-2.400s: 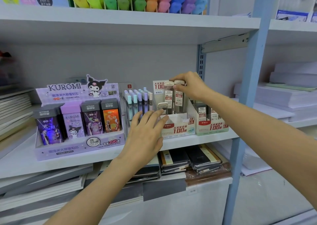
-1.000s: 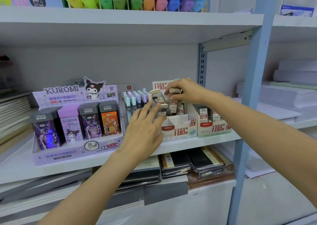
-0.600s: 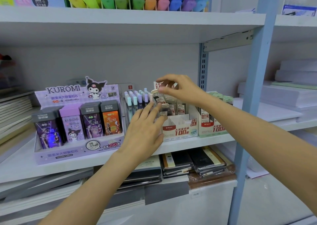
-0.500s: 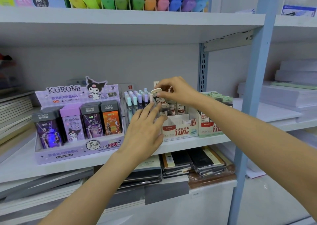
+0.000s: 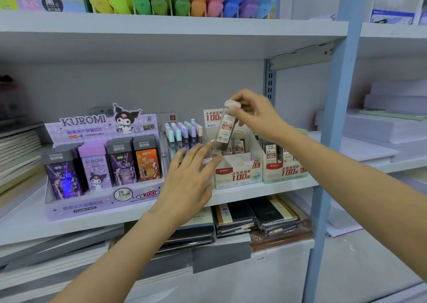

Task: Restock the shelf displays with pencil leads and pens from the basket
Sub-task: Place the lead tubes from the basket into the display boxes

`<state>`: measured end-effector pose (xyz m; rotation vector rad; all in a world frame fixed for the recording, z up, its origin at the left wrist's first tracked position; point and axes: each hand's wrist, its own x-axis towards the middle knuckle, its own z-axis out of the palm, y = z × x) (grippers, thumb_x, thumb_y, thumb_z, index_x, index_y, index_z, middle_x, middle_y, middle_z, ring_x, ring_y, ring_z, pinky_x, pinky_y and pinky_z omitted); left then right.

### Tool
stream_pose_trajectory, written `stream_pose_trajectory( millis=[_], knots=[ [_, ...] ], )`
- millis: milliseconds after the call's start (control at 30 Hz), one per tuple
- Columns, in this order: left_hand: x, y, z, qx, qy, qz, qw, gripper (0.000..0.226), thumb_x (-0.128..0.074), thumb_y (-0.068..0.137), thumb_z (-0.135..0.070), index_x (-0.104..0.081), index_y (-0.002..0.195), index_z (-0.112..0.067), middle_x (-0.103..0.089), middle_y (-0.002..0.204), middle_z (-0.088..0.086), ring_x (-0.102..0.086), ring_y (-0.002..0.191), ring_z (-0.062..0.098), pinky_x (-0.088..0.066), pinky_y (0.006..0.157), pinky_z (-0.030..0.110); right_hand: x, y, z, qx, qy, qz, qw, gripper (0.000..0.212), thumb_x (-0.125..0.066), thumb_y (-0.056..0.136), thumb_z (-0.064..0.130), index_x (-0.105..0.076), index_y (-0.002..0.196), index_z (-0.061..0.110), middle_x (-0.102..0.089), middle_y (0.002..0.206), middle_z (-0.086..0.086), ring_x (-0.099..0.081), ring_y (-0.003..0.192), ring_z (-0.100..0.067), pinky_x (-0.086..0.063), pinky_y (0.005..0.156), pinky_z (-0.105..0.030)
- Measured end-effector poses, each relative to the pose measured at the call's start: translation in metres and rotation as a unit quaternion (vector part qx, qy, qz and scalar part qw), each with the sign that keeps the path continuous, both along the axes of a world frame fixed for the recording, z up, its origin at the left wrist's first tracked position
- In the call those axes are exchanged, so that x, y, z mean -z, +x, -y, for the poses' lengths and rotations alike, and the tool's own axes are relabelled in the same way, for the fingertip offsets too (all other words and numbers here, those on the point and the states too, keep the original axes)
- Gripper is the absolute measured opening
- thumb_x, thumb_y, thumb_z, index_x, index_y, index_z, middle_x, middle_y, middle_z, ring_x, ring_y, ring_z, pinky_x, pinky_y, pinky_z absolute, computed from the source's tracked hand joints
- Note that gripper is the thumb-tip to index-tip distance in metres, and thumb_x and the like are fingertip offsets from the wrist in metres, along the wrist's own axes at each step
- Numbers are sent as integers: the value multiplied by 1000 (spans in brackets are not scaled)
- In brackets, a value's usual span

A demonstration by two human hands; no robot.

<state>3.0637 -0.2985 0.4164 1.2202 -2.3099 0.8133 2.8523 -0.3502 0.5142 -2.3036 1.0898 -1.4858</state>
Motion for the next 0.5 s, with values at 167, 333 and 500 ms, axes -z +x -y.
stream_pose_trajectory(
  millis=[167,333,500],
  knots=[
    [1,1,1,-3,7,6,1000,63,-51,92,-34,-28,151,-27,-15,162,7,-14,148,24,-8,121,46,12,17,10,58,-8,-55,997,12,-62,93,19,-63,105,15,-68,96,0,-67,83,-12,-58,73,-24],
    [1,2,1,1,6,6,1000,65,-54,92,-34,-30,151,-26,-16,161,8,-16,148,25,-10,121,46,17,28,17,63,18,-76,995,18,-62,92,10,-64,110,11,-64,95,-6,-66,80,-18,-60,71,-28],
    [2,3,2,1,5,11,1000,65,-53,92,-33,-27,152,-26,-14,162,8,-15,148,25,-9,121,46,23,30,20,80,6,-167,983,15,-65,91,16,-69,104,10,-66,101,-3,-63,90,-15,-56,85,-35]
  ],
)
